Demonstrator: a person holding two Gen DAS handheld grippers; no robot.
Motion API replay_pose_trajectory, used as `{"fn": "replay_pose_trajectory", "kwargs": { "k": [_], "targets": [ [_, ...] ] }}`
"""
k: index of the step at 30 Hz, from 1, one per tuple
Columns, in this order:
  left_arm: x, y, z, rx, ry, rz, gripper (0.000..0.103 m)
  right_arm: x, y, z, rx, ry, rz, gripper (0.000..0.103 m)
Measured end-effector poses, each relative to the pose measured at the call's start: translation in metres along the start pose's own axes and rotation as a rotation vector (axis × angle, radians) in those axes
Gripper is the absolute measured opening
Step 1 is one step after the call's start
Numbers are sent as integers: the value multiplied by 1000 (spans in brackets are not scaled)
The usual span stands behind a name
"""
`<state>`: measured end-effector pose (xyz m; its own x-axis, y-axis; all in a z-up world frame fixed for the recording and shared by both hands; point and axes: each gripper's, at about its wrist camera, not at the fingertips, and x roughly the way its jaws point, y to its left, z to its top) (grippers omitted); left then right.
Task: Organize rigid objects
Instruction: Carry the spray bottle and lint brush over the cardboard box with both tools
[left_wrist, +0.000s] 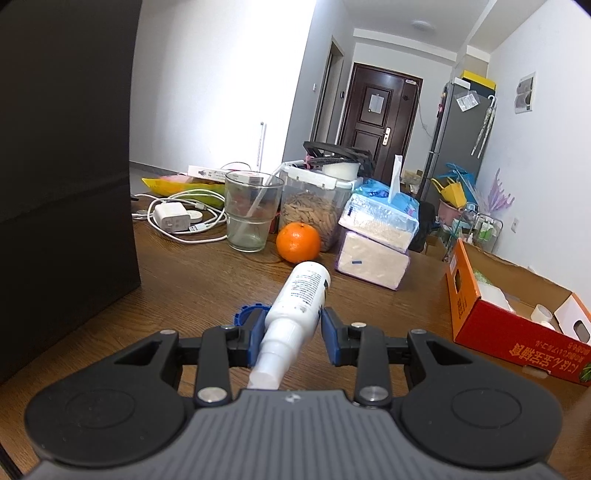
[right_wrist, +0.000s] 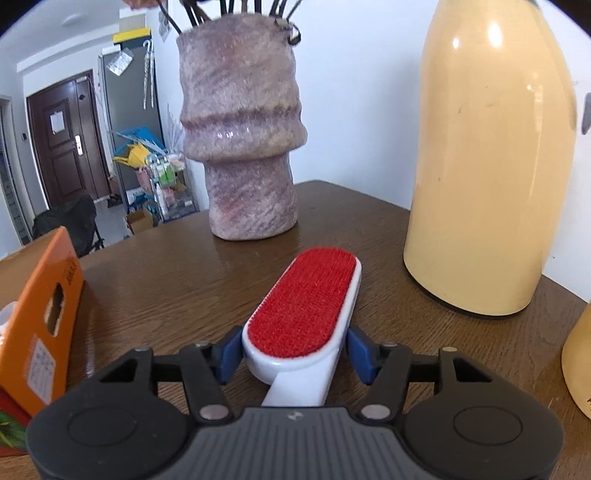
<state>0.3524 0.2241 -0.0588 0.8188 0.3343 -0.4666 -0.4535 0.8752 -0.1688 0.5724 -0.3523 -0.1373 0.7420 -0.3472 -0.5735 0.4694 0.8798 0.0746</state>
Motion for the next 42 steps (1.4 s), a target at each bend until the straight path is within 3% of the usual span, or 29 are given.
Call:
{"fn": "replay_pose_trajectory", "kwargs": {
  "k": [12, 29, 42],
  "targets": [
    [-9, 12, 4, -33, -17, -5, 34, -53, -16, -19, 10, -82, 48, 59],
    [-28, -5, -8, 11, -25, -66, 34, -143, -26, -65, -73, -159, 123, 59],
    [-58, -33, -30, 62, -30, -131, 34, -214, -10, -103, -169, -208, 279, 59]
  ]
}}
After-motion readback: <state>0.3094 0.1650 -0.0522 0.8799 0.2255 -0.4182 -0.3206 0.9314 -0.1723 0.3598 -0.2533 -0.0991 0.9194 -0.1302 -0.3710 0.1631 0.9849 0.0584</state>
